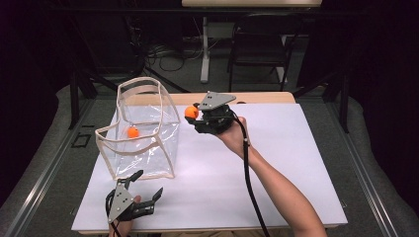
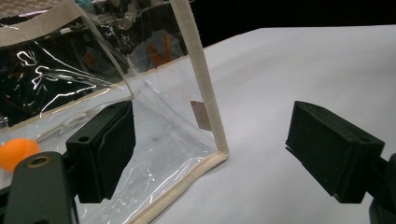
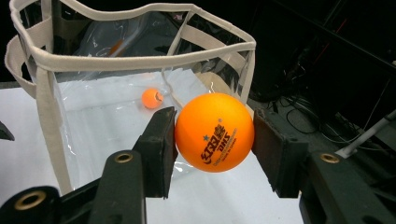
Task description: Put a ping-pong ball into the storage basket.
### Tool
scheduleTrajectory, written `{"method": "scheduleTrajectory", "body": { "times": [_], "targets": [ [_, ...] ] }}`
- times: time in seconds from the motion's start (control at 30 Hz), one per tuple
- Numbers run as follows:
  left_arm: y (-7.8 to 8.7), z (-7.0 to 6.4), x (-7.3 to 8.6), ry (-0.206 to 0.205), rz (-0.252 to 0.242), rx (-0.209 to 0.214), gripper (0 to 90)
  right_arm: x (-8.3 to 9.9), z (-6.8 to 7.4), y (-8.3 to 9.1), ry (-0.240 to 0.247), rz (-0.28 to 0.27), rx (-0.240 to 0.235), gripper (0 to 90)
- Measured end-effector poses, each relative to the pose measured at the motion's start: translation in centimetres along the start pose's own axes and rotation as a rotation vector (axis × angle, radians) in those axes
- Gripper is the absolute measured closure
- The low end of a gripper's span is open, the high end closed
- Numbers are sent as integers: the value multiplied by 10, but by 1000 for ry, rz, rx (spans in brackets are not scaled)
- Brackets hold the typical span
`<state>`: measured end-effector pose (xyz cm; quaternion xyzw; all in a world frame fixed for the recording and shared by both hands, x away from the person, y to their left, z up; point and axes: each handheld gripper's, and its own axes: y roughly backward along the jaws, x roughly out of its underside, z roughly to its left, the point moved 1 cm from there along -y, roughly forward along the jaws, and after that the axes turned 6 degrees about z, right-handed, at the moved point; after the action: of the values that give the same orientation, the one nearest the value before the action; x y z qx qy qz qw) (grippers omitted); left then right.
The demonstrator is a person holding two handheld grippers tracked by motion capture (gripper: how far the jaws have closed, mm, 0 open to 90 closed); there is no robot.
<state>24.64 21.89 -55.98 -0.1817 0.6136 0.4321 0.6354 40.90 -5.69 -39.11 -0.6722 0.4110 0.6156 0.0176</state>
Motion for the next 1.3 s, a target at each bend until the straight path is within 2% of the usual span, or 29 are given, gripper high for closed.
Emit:
{"method": "scheduleTrajectory", "body": {
  "times": [1.3],
  "targets": [
    [1, 1, 0, 1, 0, -2, 155, -27, 8, -12, 44, 6, -36, 503]
  ]
}}
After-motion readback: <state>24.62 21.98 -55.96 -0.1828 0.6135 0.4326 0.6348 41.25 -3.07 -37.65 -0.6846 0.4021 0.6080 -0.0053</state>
